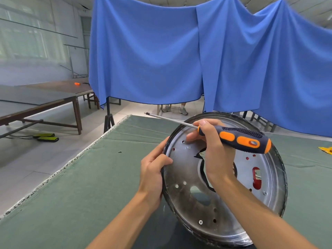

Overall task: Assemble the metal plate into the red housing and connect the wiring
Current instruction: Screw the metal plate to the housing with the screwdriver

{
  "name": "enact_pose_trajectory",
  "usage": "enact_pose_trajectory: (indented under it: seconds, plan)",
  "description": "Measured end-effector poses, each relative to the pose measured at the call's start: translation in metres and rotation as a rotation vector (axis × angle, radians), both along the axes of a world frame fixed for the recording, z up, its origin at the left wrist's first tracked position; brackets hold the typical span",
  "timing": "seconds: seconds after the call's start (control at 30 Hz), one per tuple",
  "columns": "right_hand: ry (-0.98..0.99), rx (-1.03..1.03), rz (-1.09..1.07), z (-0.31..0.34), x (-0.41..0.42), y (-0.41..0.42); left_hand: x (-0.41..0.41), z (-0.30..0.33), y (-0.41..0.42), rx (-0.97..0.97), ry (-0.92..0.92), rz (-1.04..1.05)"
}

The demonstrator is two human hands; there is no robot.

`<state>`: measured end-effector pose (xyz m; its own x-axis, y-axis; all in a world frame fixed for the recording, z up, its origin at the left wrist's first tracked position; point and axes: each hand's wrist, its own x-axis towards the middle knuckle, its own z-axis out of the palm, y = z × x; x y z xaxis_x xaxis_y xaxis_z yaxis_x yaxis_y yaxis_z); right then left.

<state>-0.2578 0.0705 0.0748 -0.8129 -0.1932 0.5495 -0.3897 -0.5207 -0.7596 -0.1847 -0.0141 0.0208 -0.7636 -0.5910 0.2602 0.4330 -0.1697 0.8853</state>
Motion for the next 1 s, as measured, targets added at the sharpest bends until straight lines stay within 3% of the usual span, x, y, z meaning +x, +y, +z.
enact_pose_trajectory:
  seconds: [0.47,0.83,1.0]
  plan:
    - [0.022,0.063,-0.025,0.0,-0.001,0.0,-0.006,-0.006,-0.006,0.051,0.005,0.016]
    - [0.198,0.129,-0.012,0.024,0.021,0.014,-0.01,-0.023,-0.027,0.34,-0.081,0.35]
    - [0.23,0.103,0.043,0.026,0.03,0.023,-0.005,-0.02,-0.026,0.335,-0.093,0.446]
